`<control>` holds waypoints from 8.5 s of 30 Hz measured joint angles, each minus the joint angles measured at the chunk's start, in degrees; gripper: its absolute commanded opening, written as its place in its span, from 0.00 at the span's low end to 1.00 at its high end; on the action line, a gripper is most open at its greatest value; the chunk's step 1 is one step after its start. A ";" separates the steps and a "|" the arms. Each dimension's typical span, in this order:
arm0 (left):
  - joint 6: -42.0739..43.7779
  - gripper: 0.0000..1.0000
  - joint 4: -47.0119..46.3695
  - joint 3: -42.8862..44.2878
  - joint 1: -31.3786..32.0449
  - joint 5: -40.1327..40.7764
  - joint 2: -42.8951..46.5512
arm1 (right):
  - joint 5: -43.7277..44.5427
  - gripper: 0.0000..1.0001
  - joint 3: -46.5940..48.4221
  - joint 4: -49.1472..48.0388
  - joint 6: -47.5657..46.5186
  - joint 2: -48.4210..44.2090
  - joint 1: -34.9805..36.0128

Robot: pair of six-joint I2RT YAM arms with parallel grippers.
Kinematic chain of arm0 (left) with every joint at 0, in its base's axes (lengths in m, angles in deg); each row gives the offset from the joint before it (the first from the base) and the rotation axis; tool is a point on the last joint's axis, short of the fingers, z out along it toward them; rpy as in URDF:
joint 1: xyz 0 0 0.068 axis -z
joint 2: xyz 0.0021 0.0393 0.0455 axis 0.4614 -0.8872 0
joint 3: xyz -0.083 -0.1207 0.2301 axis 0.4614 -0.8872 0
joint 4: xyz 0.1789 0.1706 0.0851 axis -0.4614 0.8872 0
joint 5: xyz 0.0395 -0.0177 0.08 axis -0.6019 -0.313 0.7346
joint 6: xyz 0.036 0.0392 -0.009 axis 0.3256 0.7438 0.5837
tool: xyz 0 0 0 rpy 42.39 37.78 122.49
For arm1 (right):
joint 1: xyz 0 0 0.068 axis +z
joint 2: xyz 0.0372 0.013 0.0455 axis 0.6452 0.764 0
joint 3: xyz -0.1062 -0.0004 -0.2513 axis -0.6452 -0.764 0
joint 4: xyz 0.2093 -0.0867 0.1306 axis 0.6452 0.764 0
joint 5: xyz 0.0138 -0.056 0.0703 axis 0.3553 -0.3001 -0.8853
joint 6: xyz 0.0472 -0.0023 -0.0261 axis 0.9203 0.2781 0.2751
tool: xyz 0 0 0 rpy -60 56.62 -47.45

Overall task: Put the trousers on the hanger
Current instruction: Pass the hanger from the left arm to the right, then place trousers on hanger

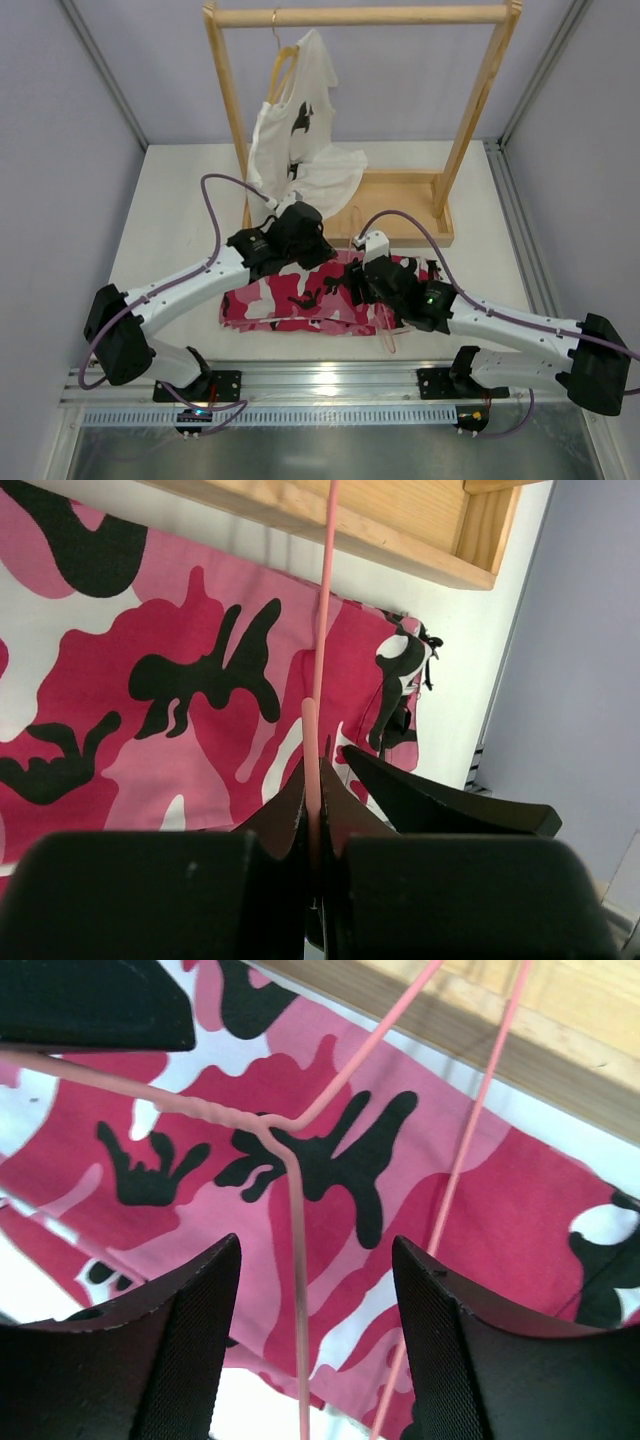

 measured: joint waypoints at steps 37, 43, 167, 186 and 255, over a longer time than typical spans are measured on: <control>1.16 0.80 1.95 1.99 0.33 -1.05 7.02 | 13.77 0.04 0.90 5.97 5.20 -8.98 8.61; 8.24 0.84 3.89 4.48 -2.32 -2.27 7.21 | 5.51 0.04 -2.01 5.62 10.27 -14.10 8.59; 13.29 0.12 -3.50 -32.59 -27.67 -13.55 33.99 | 4.87 0.04 -20.02 -22.86 23.21 -16.37 7.56; -2.16 0.00 -9.44 -44.63 -13.29 -5.27 22.93 | 3.06 0.04 -17.44 -24.74 21.16 -12.70 7.56; -4.09 0.77 6.67 -35.21 -9.62 13.31 38.95 | 0.90 0.04 -18.08 -25.97 23.12 -9.42 7.45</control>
